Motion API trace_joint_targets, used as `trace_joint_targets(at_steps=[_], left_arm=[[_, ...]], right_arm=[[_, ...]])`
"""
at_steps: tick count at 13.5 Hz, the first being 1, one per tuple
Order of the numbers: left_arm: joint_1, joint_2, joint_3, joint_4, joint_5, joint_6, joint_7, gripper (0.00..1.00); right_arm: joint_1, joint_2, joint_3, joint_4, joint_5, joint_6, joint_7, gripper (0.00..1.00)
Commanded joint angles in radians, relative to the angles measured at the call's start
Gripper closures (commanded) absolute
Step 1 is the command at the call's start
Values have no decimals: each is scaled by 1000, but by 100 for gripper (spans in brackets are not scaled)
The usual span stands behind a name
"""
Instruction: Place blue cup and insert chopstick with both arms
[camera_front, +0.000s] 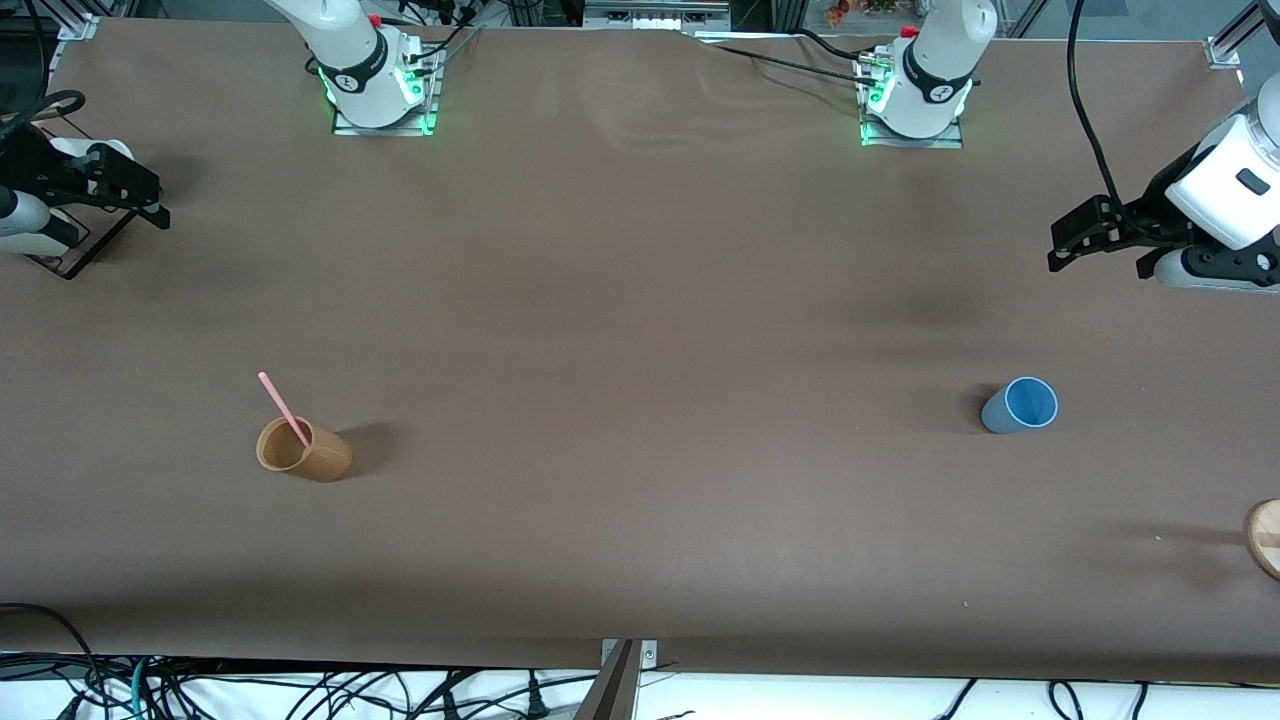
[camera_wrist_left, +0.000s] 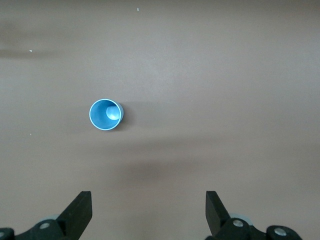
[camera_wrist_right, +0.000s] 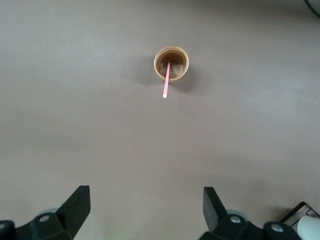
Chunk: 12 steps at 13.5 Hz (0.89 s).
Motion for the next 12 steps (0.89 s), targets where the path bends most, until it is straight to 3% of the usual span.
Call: trace_joint_targets(at_steps=[1,12], left_arm=[[10,17,0,32,12,-6,22,0],[14,38,-6,32,17,-5,26,0]], right_arm=[[4,1,-2,12,1,-17,-13,0],[15,1,-3,6,-15,-51,3,0]])
